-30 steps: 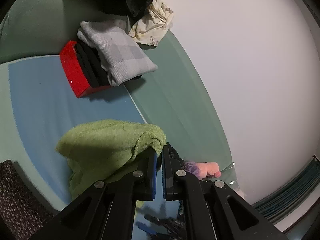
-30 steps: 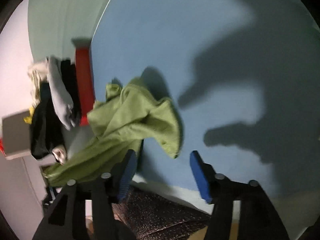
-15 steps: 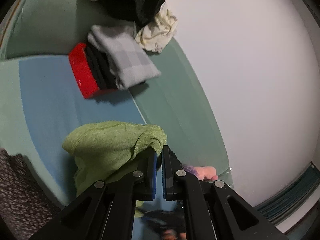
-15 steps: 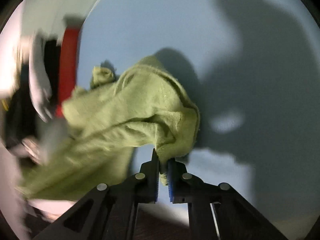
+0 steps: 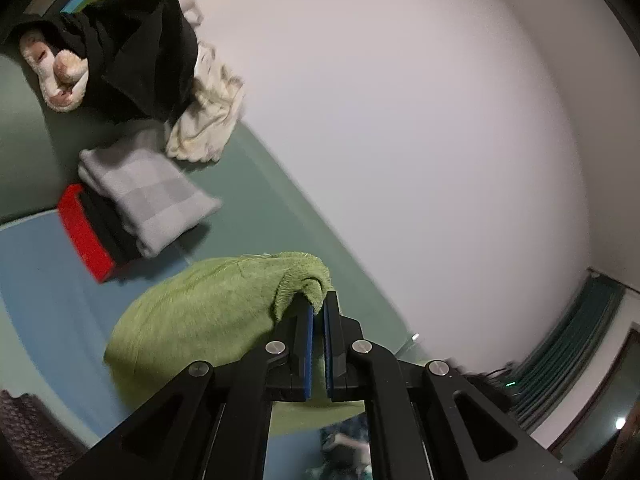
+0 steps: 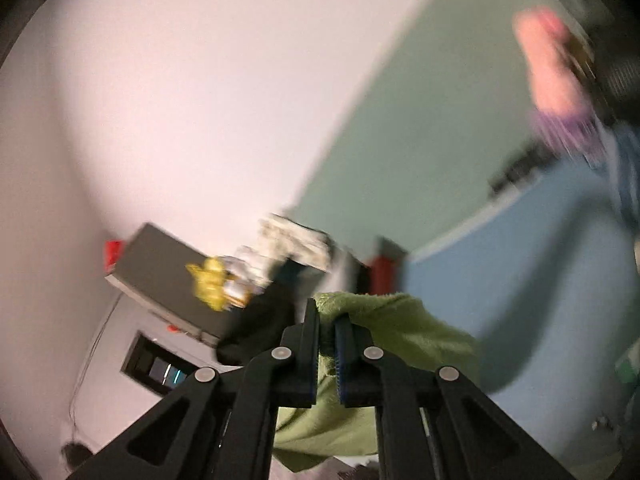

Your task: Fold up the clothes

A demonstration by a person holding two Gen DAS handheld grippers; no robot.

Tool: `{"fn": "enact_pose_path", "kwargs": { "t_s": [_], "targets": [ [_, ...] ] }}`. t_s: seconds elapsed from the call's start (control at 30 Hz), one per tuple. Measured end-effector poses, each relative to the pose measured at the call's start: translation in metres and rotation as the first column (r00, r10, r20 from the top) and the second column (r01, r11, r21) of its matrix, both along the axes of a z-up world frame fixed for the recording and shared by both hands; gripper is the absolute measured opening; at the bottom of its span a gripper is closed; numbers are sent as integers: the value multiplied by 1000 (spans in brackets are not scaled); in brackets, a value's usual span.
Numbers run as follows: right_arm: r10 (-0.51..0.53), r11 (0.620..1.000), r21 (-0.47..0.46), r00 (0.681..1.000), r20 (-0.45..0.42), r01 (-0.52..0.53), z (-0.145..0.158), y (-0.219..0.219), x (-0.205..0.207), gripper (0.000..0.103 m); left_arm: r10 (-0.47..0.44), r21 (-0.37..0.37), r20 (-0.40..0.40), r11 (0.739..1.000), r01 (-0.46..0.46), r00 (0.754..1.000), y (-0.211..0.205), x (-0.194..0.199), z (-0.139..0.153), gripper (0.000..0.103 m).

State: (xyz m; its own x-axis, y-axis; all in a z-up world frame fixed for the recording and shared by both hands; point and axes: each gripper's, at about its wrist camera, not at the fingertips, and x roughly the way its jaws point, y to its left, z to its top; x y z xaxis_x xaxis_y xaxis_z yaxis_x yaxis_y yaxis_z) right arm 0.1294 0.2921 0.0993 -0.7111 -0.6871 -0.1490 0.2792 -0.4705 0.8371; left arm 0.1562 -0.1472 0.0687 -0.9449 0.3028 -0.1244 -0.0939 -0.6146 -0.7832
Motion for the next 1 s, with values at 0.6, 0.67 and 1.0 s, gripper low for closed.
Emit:
{"fn": "enact_pose_path", "kwargs": {
  "t_s": [0.6,0.67,1.0],
  "targets": [
    [-291,925,154,907,-304,349,125,22,-28,6,-46,-259,13,965,47,999,18,-185,120,4],
    [-279,924,182,917,-284,337,109,27,-19,6,-61,-213,79,974,77,995,11,-186,77,4],
    [-197,915,396,769,608,-79,-215,-6,-31,6,-31,102,630,994,-43,776,-10,-157,-220,4]
  ]
}}
